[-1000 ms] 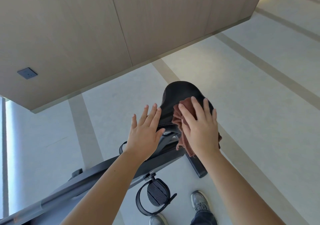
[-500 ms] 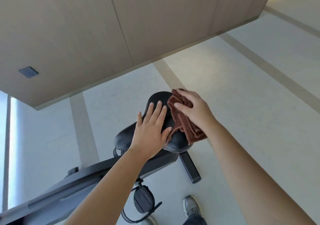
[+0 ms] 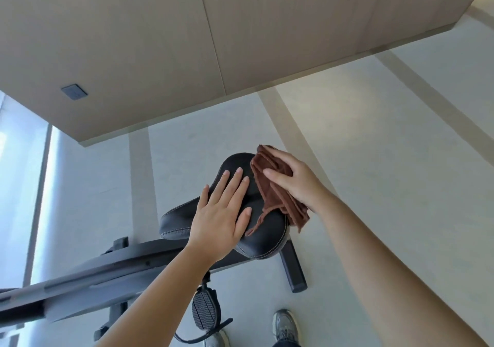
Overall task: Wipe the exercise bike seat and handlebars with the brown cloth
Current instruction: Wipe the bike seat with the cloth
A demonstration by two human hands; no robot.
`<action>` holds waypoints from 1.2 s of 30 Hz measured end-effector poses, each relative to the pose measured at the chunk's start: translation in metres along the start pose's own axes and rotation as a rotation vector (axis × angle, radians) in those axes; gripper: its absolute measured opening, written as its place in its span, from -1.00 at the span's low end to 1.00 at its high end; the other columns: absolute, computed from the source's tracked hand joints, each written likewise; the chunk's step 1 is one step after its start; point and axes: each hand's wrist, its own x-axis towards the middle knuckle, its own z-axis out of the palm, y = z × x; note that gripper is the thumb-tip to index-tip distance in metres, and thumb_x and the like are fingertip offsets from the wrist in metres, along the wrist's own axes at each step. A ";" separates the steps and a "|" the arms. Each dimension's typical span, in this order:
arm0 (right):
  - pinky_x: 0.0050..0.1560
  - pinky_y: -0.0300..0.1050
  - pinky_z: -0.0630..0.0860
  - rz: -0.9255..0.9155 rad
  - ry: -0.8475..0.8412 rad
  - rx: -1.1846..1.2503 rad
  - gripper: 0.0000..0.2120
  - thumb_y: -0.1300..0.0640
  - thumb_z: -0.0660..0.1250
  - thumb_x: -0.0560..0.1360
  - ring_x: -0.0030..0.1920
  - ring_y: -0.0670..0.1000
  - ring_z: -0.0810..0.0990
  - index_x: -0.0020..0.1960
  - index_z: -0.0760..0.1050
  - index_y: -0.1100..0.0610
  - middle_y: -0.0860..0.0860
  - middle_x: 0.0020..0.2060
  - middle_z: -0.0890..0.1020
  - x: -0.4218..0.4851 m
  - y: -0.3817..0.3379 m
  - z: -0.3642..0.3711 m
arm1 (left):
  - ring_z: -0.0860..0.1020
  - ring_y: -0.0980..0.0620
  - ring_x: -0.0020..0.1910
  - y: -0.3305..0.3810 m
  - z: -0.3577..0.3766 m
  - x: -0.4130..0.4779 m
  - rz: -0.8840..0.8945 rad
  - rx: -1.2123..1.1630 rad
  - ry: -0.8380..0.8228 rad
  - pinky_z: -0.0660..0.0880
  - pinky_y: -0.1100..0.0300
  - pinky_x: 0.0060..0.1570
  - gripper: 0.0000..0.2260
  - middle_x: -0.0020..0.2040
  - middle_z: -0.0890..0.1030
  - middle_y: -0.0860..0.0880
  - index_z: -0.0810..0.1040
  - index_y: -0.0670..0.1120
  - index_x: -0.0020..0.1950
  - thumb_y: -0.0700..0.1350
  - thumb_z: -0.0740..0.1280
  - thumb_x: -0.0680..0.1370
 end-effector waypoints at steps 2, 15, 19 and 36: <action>0.41 -0.07 0.25 -0.033 -0.005 0.037 -0.56 0.15 0.33 0.49 0.35 -0.17 0.32 0.27 0.34 -0.22 -0.11 0.36 0.37 -0.012 0.007 0.000 | 0.18 -0.12 0.44 0.001 0.000 0.000 -0.003 0.003 -0.004 0.20 -0.16 0.30 -0.51 0.47 0.22 -0.07 0.25 -0.11 0.45 0.08 -0.03 0.57; 0.11 -0.31 0.47 0.044 -0.172 0.086 -0.62 0.11 0.35 0.48 0.12 -0.13 0.56 0.28 0.43 -0.06 -0.06 0.17 0.58 0.045 0.006 -0.004 | 0.26 -0.14 0.40 0.004 -0.004 0.001 -0.019 0.031 0.014 0.27 -0.17 0.26 -0.52 0.44 0.29 -0.09 0.31 -0.13 0.41 0.05 0.02 0.55; 0.33 -0.33 0.24 -0.091 -0.037 0.030 -0.54 0.18 0.35 0.47 0.32 -0.23 0.34 0.26 0.36 -0.21 -0.13 0.33 0.38 -0.002 0.019 -0.001 | 0.24 -0.14 0.41 0.005 -0.004 0.000 -0.022 0.027 0.007 0.28 -0.16 0.26 -0.52 0.45 0.27 -0.09 0.30 -0.13 0.42 0.04 0.01 0.56; 0.31 -0.49 0.13 -0.151 0.192 -0.049 -0.50 0.16 0.37 0.46 0.38 -0.24 0.23 0.26 0.31 -0.25 -0.07 0.36 0.33 -0.051 0.026 0.021 | 0.21 -0.12 0.43 0.007 -0.004 0.000 -0.040 0.034 -0.004 0.24 -0.15 0.29 -0.51 0.46 0.25 -0.09 0.28 -0.13 0.43 0.05 -0.02 0.56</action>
